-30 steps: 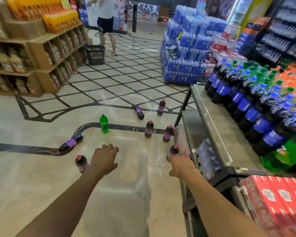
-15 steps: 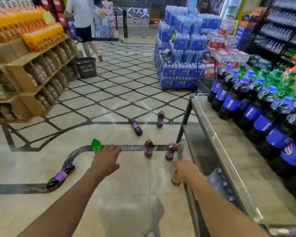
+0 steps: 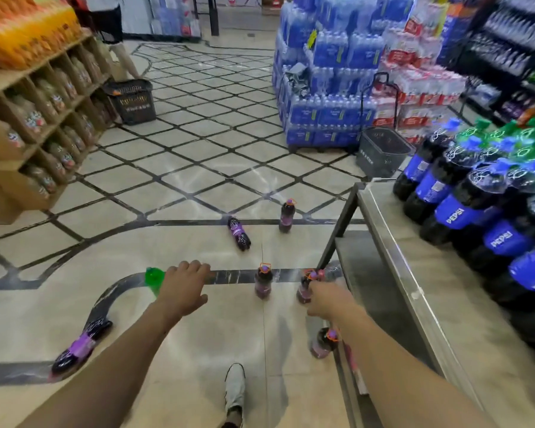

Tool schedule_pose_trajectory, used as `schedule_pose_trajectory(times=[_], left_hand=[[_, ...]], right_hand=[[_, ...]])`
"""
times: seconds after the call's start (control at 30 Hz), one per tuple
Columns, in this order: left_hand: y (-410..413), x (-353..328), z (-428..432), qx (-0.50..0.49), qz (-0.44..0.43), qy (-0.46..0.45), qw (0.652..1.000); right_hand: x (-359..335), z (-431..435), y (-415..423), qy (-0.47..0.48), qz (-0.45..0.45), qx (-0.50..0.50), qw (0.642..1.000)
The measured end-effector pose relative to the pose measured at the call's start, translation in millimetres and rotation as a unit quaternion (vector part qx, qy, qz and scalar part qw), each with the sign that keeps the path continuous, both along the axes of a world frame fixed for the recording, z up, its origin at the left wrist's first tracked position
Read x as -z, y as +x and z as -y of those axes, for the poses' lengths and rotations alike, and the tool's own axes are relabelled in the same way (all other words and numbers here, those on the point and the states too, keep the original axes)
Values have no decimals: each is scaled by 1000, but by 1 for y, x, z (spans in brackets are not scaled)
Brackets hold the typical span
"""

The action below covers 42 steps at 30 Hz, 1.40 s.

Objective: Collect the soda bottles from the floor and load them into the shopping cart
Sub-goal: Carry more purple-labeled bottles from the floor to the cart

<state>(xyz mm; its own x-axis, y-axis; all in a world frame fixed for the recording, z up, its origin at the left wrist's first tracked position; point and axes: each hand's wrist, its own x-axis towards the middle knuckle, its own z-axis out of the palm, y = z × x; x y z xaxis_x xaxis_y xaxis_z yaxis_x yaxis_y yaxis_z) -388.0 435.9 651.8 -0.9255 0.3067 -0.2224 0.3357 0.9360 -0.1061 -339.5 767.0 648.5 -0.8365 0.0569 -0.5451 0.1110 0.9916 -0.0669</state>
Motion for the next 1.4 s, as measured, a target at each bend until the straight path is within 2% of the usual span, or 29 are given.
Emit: schedule_pose_trajectory(times=[0.17,0.43,0.67,0.87,1.1,1.4], left_hand=[[-95,1,8,-3,-4,2,1000],[-208,14,-28,77,18,-40,996],[-285,53,-92,122,74,-46,989],[-336,117,-148,164,154,-81,971],[-383,228,-215,216,221,-92,946],[-420,511,-287,286,255,-173,907]], right_hand=[[-2,-5,-67,-6,-9,40,999],[24,-14,-142,-19,6,74,997],[84,-44,-203,-54,72,124,988],[156,-62,-254,-105,118,145,977],[260,-79,-304,-140,166,190,957],[491,-88,-332,-168,168,256,937]])
